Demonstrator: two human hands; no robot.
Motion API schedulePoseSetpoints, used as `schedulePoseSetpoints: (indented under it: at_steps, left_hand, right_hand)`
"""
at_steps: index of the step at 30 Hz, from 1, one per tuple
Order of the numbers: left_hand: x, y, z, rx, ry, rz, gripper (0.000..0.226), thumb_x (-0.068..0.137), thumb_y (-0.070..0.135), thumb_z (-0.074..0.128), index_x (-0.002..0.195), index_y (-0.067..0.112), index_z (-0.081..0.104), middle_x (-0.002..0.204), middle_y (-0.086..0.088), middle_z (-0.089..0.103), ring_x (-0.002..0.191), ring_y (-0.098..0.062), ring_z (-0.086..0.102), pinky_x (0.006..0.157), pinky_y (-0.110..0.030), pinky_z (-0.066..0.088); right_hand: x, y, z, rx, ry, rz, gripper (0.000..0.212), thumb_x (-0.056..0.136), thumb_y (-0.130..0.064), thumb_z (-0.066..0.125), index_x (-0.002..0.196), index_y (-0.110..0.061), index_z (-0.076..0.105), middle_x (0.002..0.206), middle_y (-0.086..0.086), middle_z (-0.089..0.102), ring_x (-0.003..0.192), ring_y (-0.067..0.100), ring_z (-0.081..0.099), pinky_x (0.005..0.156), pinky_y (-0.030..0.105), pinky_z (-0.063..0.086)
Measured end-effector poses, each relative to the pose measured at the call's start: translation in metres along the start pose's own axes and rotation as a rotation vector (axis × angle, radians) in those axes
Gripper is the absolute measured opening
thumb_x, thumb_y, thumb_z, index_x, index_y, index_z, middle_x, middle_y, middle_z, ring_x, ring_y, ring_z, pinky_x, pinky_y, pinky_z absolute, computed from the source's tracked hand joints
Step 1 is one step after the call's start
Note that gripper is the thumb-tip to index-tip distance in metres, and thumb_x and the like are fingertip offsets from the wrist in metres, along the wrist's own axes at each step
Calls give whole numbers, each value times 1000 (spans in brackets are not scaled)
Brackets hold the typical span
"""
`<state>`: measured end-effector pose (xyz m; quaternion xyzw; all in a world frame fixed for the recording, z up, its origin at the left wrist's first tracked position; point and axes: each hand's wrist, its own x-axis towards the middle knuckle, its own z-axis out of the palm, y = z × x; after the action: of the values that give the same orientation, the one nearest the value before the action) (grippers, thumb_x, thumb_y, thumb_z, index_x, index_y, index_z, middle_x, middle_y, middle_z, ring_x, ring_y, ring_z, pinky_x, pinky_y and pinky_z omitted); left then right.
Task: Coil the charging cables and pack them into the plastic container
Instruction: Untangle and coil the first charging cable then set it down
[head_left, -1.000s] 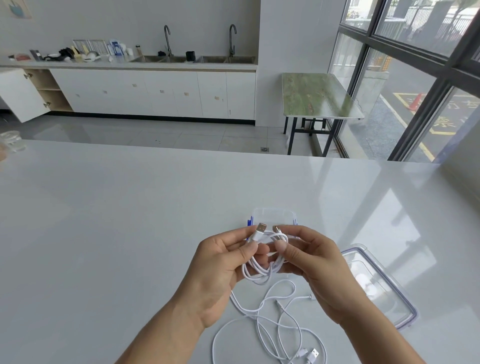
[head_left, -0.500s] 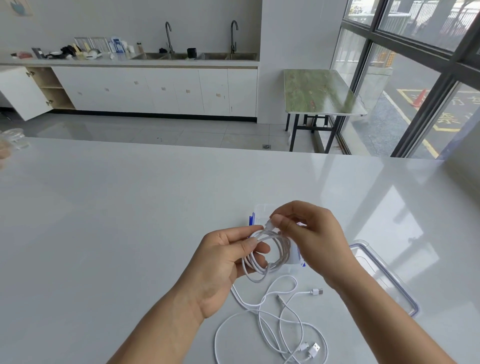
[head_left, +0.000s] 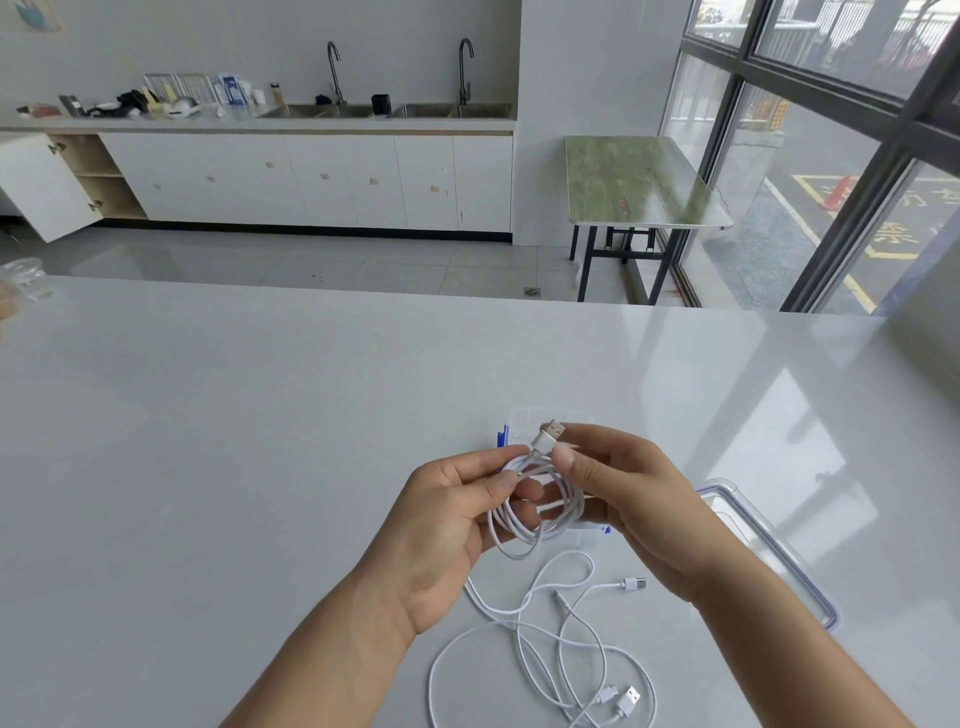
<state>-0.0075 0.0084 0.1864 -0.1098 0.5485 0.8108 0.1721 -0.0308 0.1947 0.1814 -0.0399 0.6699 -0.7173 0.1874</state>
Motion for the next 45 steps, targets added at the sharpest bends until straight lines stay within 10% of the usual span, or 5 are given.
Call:
schedulePoseSetpoints:
  at_steps: [6, 16, 24, 35, 45]
  left_hand:
    - [2, 1, 2, -57, 6, -1, 28, 95, 0, 53, 119, 1, 68, 90, -18, 74, 76, -24, 73, 70, -29, 60]
    - [-12, -11, -16, -268, -245, 75, 56, 81, -8, 59, 135, 6, 57, 129, -28, 64, 120, -38, 63, 98, -40, 55]
    - [-9, -16, -7, -191, -65, 180, 59, 73, -6, 69, 130, 7, 61, 106, -20, 76, 93, -27, 74, 79, -30, 60]
    - [-9, -16, -3, 7, 68, 110, 42, 81, 11, 73, 123, 11, 67, 97, -18, 77, 86, -24, 70, 73, -38, 59]
    - [-1, -18, -6, 198, 191, 156, 31, 87, -5, 66, 112, 12, 73, 92, -9, 80, 79, -18, 75, 73, -30, 63]
  right_hand:
    - [-6, 12, 1, 164, -14, -2, 27, 94, -15, 60, 113, -1, 73, 112, 31, 71, 100, 38, 70, 88, 46, 58]
    - [1, 13, 2, 256, 86, -13, 29, 94, -19, 61, 111, 2, 72, 108, 34, 70, 92, 35, 66, 84, 47, 60]
    - [1, 17, 7, 246, 91, -23, 29, 91, -18, 64, 111, 2, 72, 108, 34, 71, 95, 44, 68, 91, 59, 56]
    - [-3, 23, 8, 214, 185, -63, 29, 85, -17, 69, 107, 0, 71, 94, 25, 76, 77, 31, 72, 69, 36, 59]
    - [-3, 22, 10, 215, 120, -7, 46, 76, -26, 73, 118, -6, 67, 104, 18, 77, 92, 33, 75, 85, 45, 59]
